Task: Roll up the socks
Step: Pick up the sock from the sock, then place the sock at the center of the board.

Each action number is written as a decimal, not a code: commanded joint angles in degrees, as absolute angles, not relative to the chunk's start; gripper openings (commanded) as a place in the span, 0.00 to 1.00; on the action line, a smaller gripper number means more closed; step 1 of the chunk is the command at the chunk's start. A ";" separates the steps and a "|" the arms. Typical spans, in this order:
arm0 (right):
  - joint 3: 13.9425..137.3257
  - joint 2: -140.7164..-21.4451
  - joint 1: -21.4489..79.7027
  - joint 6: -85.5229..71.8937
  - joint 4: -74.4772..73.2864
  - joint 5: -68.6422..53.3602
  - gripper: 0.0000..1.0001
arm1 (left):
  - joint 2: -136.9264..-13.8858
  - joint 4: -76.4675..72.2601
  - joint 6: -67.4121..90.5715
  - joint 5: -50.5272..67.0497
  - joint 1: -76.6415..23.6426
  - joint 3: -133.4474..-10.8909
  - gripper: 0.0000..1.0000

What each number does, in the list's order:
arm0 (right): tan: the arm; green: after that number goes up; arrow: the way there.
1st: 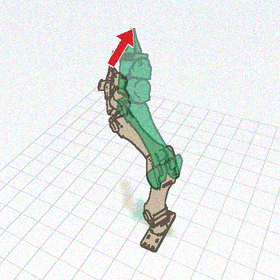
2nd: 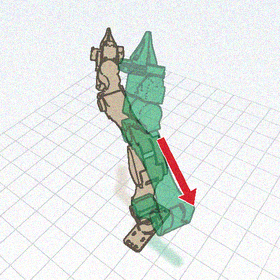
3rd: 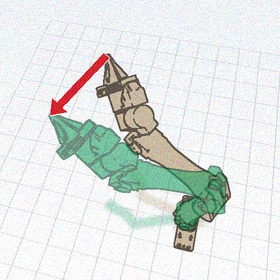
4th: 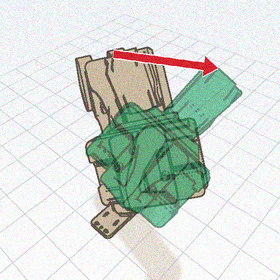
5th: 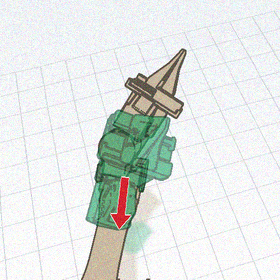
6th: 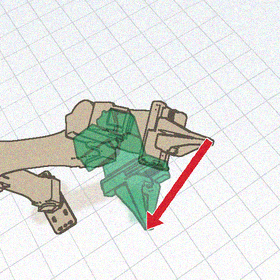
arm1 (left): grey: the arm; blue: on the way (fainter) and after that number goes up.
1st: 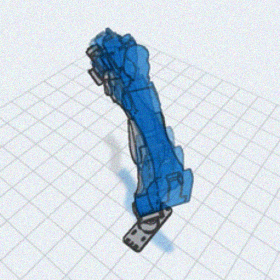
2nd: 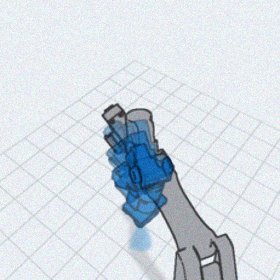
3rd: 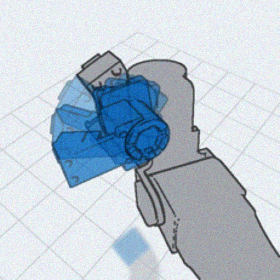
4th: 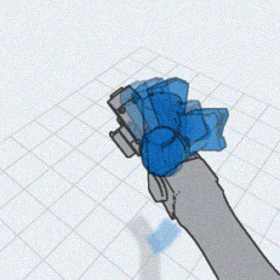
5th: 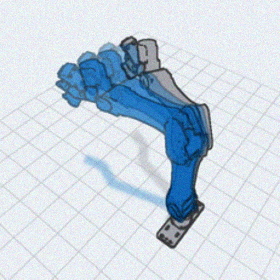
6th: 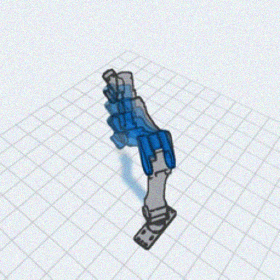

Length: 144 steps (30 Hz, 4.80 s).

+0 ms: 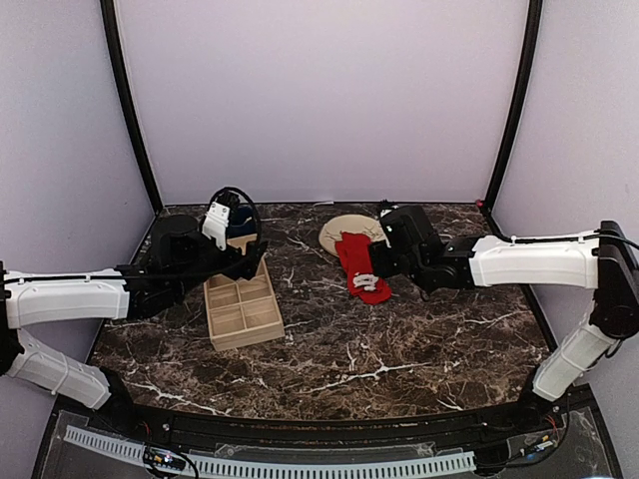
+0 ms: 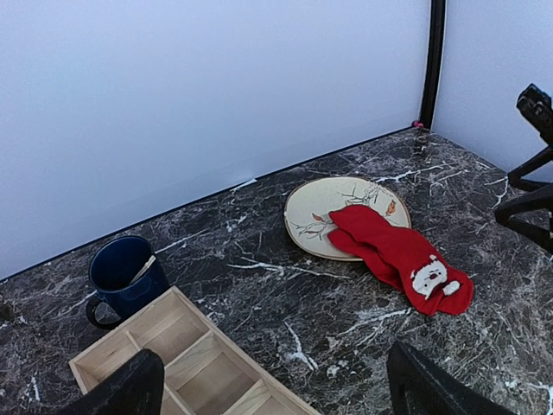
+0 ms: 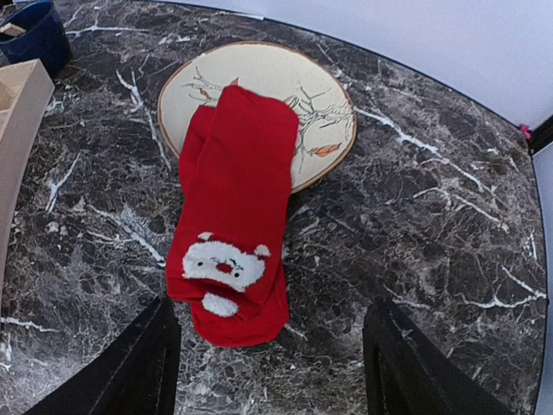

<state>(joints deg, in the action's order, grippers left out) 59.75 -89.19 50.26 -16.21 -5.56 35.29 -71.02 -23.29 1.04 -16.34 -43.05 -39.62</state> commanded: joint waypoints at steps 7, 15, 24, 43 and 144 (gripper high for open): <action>63.91 -95.88 50.71 -11.34 -9.62 24.42 0.66 | -71.25 -18.33 4.21 -12.96 -43.51 -42.81 0.92; 67.83 -101.24 50.65 -9.50 -10.87 21.71 0.66 | -71.98 -17.40 5.44 -11.74 -43.59 -43.12 0.91; 70.82 -105.16 50.63 -7.85 -13.16 19.06 0.65 | -72.50 -17.39 6.29 -10.78 -43.68 -43.00 0.91; 71.27 -109.26 48.51 -6.86 -14.00 14.93 0.65 | -74.59 -18.01 8.39 -8.30 -43.68 -43.07 0.90; 85.56 -103.15 36.07 -1.20 -16.86 12.18 0.00 | -77.27 -15.79 9.58 -7.93 -43.77 -43.20 0.88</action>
<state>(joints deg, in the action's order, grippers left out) 80.93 -104.33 38.11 -1.98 -17.28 12.67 -77.97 -16.47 9.52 -7.94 -43.42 -42.76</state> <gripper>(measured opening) 0.004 0.877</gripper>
